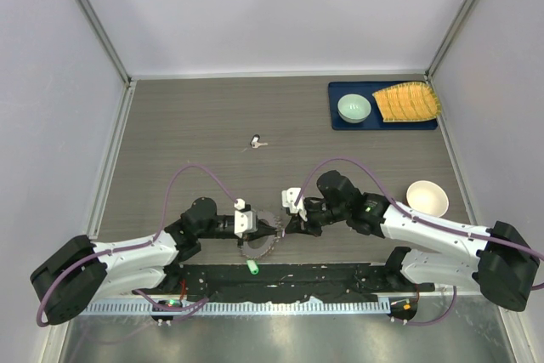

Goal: Put the keys on the keyring

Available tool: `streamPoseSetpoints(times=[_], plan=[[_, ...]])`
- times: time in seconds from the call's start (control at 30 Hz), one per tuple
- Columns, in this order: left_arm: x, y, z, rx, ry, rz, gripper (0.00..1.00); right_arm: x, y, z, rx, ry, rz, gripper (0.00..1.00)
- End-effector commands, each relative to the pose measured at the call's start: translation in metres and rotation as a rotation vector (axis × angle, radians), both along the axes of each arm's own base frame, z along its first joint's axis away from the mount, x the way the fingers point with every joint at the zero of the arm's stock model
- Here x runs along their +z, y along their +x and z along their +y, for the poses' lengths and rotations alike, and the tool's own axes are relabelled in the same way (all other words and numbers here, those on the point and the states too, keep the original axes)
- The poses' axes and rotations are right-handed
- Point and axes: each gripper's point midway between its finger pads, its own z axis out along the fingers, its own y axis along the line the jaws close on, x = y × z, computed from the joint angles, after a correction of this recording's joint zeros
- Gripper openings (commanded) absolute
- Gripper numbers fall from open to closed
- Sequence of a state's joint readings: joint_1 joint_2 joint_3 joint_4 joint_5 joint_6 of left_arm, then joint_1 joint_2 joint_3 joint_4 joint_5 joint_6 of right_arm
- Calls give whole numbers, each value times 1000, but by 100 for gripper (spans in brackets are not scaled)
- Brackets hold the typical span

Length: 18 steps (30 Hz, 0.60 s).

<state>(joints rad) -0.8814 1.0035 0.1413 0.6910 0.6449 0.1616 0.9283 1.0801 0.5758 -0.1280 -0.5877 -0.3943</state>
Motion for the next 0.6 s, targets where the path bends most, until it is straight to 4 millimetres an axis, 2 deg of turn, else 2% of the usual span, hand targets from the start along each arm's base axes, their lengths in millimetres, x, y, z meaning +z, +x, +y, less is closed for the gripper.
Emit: streamPoseSetpoints(times=[0.0, 0.57], plan=[[23, 4, -7, -7, -68, -64, 0, 27, 5, 12, 17, 79, -55, 1], [24, 7, -5, 9, -70, -75, 0, 23, 7, 8, -5, 56, -52, 1]])
